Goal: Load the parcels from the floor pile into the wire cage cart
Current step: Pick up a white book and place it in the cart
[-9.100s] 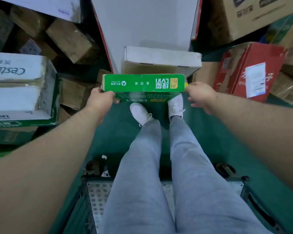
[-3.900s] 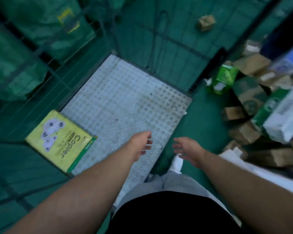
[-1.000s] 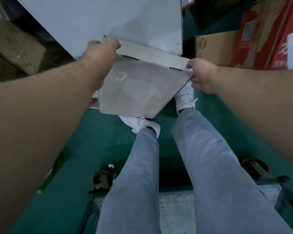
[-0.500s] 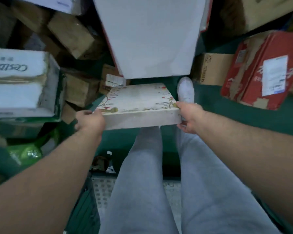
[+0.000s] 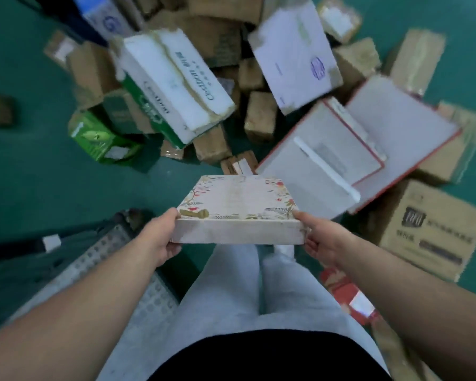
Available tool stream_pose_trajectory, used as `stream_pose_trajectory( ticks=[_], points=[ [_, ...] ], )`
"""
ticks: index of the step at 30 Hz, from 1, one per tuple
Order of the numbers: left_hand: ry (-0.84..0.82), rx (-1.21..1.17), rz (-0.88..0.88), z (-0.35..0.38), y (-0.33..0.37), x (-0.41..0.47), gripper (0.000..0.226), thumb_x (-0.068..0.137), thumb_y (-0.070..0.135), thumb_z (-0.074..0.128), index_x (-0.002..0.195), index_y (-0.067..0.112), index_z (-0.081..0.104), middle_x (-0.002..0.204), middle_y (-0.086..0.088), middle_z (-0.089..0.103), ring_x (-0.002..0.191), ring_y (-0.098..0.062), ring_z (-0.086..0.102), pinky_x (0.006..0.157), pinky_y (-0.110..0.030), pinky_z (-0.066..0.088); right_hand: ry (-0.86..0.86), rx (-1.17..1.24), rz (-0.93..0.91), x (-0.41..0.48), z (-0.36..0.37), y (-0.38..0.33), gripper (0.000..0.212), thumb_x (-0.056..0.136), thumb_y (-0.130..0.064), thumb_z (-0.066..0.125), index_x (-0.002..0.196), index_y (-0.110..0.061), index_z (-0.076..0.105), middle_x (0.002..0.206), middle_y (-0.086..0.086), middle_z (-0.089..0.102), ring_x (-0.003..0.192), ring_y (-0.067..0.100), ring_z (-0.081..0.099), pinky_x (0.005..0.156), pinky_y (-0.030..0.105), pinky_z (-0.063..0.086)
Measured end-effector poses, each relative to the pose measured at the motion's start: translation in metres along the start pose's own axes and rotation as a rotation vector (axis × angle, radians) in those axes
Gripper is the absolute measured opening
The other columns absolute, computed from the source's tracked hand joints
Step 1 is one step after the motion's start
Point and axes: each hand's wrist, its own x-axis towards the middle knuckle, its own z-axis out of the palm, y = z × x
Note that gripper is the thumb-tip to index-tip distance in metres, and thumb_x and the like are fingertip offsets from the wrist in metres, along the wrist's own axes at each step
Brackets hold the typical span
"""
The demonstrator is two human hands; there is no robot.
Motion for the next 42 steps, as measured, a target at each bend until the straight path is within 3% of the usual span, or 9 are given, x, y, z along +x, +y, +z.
stream_pose_trajectory(
  ticks=[5,12,24,28,32,34,36,40,42],
  points=[
    [-0.071,-0.419,-0.069,-0.023,-0.086,-0.057,0.027,0.092,0.036,0.059,0.112,0.020,0.069,0.095,-0.004,0.066,0.073,-0.017,0.056,0.062,-0.028,0.045,-0.041,-0.302,-0.116,-0.056,0.012,-0.031,0.048,0.081,-0.043,0.083,0.115,-0.014,0.067,0.101,0.006,0.071,0.086,0.018,0.064,0.062,0.029,0.054],
    [-0.045,-0.857,-0.135,-0.044,-0.195,-0.110,0.021,0.093,0.033,0.061,0.106,0.017,0.067,0.094,-0.008,0.066,0.072,-0.018,0.055,0.055,-0.027,0.045,-0.094,-0.692,-0.213,-0.111,0.070,-0.022,0.044,0.088,-0.041,0.077,0.121,-0.016,0.065,0.118,0.008,0.068,0.105,0.021,0.065,0.072,0.031,0.053],
    [0.096,-1.401,-0.106,-0.119,-0.419,-0.162,0.023,0.098,0.026,0.054,0.080,0.013,0.061,0.066,0.001,0.065,0.063,-0.015,0.056,0.055,-0.020,0.038,-0.203,-1.075,-0.371,-0.176,0.173,0.175,0.034,0.096,-0.033,0.068,0.127,-0.023,0.059,0.105,0.005,0.061,0.084,0.015,0.056,0.087,0.031,0.046],
    [0.104,-1.512,-0.163,-0.138,-0.530,-0.170,0.015,0.098,0.029,0.055,0.090,0.017,0.059,0.083,-0.004,0.061,0.071,-0.017,0.055,0.064,-0.025,0.041,-0.259,-1.155,-0.353,-0.190,0.197,0.267,0.027,0.102,-0.029,0.057,0.127,-0.019,0.062,0.116,0.010,0.071,0.079,0.017,0.068,0.047,0.020,0.055],
    [0.119,-1.607,-0.245,-0.144,-0.636,-0.173,0.027,0.094,0.033,0.061,0.113,0.013,0.058,0.108,-0.011,0.059,0.093,-0.023,0.059,0.079,-0.030,0.053,-0.481,-1.393,-0.237,-0.206,0.225,0.368,0.038,0.105,-0.010,0.047,0.098,-0.023,0.082,0.090,0.000,0.080,0.054,0.005,0.070,0.046,0.019,0.054],
    [0.143,-1.696,-0.273,-0.146,-0.676,-0.174,0.026,0.095,0.032,0.061,0.111,0.011,0.059,0.101,-0.012,0.058,0.090,-0.024,0.058,0.068,-0.029,0.050,-0.539,-1.488,-0.250,-0.206,0.240,0.418,0.041,0.097,-0.019,0.056,0.137,-0.008,0.064,0.089,0.004,0.080,0.075,0.016,0.075,0.064,0.030,0.060],
    [0.213,-1.767,-0.302,-0.148,-0.710,-0.183,0.021,0.099,0.030,0.058,0.098,0.008,0.058,0.091,-0.012,0.055,0.081,-0.023,0.055,0.063,-0.029,0.044,-0.508,-1.526,-0.188,-0.211,0.253,0.460,0.044,0.099,-0.025,0.057,0.138,-0.003,0.059,0.106,0.014,0.078,0.100,0.026,0.069,0.085,0.040,0.053],
    [0.322,-1.944,-0.347,-0.154,-0.760,-0.176,0.017,0.093,0.026,0.061,0.092,0.009,0.058,0.081,-0.012,0.052,0.068,-0.023,0.051,0.055,-0.028,0.036,-0.564,-1.627,-0.244,-0.238,0.281,0.526,0.023,0.106,-0.016,0.051,0.098,-0.001,0.066,0.077,0.009,0.072,0.078,0.020,0.063,0.062,0.030,0.053],
    [0.379,-2.044,-0.378,-0.161,-0.780,-0.175,0.023,0.089,0.032,0.065,0.098,0.012,0.059,0.083,-0.011,0.052,0.067,-0.022,0.051,0.047,-0.026,0.037,-0.561,-1.700,-0.269,-0.230,0.294,0.554,0.020,0.102,-0.018,0.059,0.109,-0.001,0.068,0.082,0.007,0.075,0.075,0.017,0.064,0.058,0.027,0.055]
  ],
)
